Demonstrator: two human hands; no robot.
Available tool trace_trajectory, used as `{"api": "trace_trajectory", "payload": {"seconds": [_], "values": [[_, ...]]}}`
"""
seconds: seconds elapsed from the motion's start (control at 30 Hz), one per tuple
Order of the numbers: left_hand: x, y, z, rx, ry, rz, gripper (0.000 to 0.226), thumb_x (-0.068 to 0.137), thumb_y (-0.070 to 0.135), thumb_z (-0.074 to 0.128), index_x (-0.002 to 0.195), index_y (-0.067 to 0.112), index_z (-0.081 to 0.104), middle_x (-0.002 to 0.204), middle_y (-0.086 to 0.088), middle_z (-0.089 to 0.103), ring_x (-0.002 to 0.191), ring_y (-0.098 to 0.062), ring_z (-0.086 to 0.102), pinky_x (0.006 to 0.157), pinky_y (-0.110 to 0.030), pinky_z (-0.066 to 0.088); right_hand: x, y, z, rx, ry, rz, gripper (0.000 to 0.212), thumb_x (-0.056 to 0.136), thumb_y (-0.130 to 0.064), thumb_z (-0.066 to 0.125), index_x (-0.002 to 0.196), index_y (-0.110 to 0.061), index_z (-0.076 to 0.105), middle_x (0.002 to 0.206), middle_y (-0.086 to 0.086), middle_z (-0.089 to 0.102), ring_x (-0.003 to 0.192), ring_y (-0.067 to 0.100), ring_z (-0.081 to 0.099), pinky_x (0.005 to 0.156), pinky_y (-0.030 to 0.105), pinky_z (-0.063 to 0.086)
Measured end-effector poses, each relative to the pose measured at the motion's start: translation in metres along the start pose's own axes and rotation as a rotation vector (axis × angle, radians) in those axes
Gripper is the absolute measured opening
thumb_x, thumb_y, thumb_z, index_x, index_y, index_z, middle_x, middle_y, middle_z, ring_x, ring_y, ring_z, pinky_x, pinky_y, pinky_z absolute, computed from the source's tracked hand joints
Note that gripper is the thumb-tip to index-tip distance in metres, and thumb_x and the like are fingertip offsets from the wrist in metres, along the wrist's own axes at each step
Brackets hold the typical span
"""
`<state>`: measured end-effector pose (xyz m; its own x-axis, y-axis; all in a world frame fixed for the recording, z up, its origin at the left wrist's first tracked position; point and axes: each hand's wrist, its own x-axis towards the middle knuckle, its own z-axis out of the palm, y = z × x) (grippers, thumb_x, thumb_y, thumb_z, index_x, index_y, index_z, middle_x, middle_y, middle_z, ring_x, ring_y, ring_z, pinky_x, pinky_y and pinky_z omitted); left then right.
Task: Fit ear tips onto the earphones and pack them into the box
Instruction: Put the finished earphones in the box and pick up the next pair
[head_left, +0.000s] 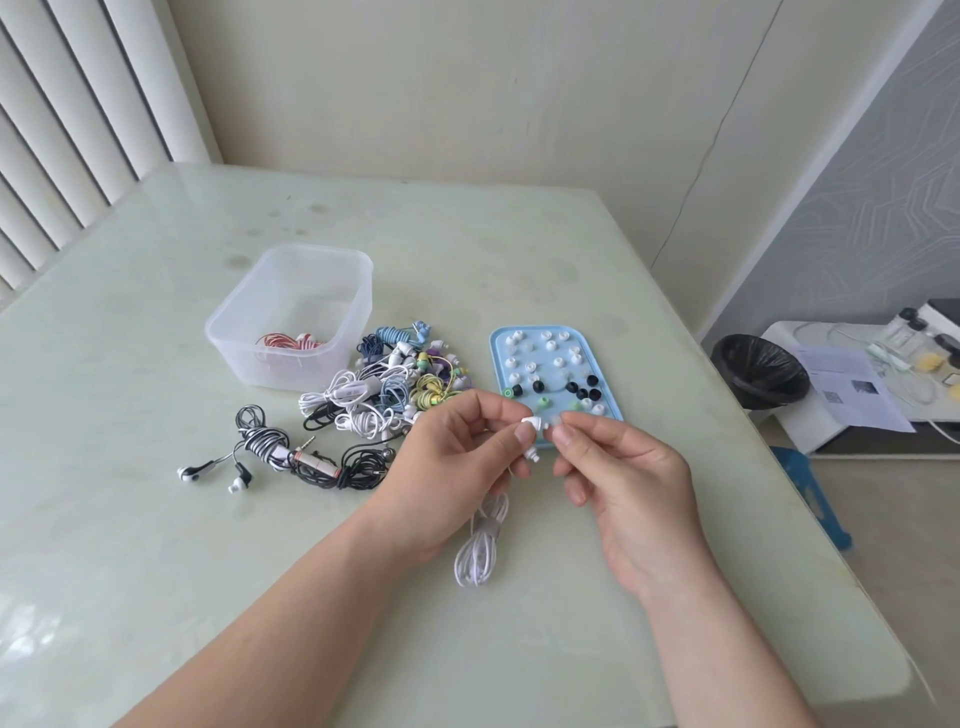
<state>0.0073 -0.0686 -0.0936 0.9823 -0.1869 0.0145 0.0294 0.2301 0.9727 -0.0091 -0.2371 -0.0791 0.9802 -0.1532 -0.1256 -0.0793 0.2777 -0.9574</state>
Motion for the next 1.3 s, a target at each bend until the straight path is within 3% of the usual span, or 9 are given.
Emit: {"api": "trace_trajectory", "payload": {"seconds": [0.2,0.47,0.73,0.87,1.0,1.13,1.3], "values": [[-0.0013,-0.001,0.0004,0.014,-0.017,0.016,0.008,0.096,0.011,0.071,0.1,0.005,0.067,0.074,-0.014,0.065,0.071,-0.032,0.052,0.053,-0.032,0.041,0.0003,0.0046,0.0005,-0.001,-0.024,-0.027,0.013,0.08,0.004,0.077,0.088,-0.006,0.08,0.067,0.019,0.065,0.058,0.023,0.053,0.05,0.026,0.042],[-0.0013,-0.002,0.0009,0.009,-0.016,0.037,0.013,0.096,0.011,0.069,0.102,0.0,0.066,0.073,-0.016,0.064,0.07,-0.031,0.052,0.052,-0.031,0.042,0.0001,0.0062,0.0008,-0.008,-0.035,-0.039,0.011,0.082,0.002,0.077,0.088,-0.007,0.08,0.066,0.018,0.066,0.059,0.023,0.055,0.051,0.026,0.043],[-0.0021,-0.0032,0.002,0.002,0.004,0.057,0.01,0.099,0.008,0.066,0.102,-0.002,0.064,0.078,-0.023,0.065,0.066,-0.018,0.059,0.052,-0.031,0.043,-0.0026,0.0057,0.0011,-0.009,-0.095,-0.066,0.017,0.069,-0.013,0.08,0.085,-0.014,0.083,0.077,0.015,0.075,0.068,0.021,0.063,0.057,0.028,0.046],[-0.0021,-0.0025,0.0011,-0.006,-0.009,0.06,0.012,0.099,0.01,0.066,0.103,-0.001,0.064,0.085,-0.037,0.062,0.069,-0.025,0.056,0.053,-0.031,0.043,-0.0022,0.007,-0.0003,-0.022,-0.115,-0.065,0.022,0.069,-0.014,0.08,0.091,-0.012,0.082,0.081,0.013,0.076,0.071,0.018,0.066,0.06,0.028,0.046],[-0.0022,-0.0017,0.0008,-0.019,-0.025,0.054,0.011,0.099,0.008,0.064,0.104,-0.002,0.064,0.079,-0.018,0.064,0.067,-0.016,0.059,0.053,-0.027,0.044,-0.001,0.0073,-0.0029,-0.034,-0.132,-0.064,0.032,0.071,-0.018,0.079,0.1,-0.006,0.08,0.085,0.011,0.076,0.072,0.016,0.065,0.062,0.028,0.047],[-0.0027,-0.0012,0.0011,-0.028,-0.005,0.053,0.011,0.099,0.008,0.065,0.102,-0.002,0.063,0.077,-0.019,0.063,0.065,-0.018,0.058,0.053,-0.026,0.045,-0.0017,0.0073,-0.0044,-0.047,-0.194,-0.069,0.027,0.074,-0.016,0.078,0.101,-0.013,0.082,0.106,0.01,0.078,0.087,0.016,0.066,0.065,0.028,0.046],[-0.0026,-0.0009,0.0012,-0.029,0.005,0.047,0.009,0.099,0.008,0.065,0.101,-0.001,0.064,0.078,-0.02,0.064,0.068,-0.021,0.058,0.054,-0.028,0.046,-0.0019,0.0067,-0.0033,-0.053,-0.209,-0.092,0.029,0.077,-0.017,0.076,0.105,-0.009,0.08,0.105,0.009,0.078,0.083,0.014,0.065,0.064,0.024,0.047]]}}
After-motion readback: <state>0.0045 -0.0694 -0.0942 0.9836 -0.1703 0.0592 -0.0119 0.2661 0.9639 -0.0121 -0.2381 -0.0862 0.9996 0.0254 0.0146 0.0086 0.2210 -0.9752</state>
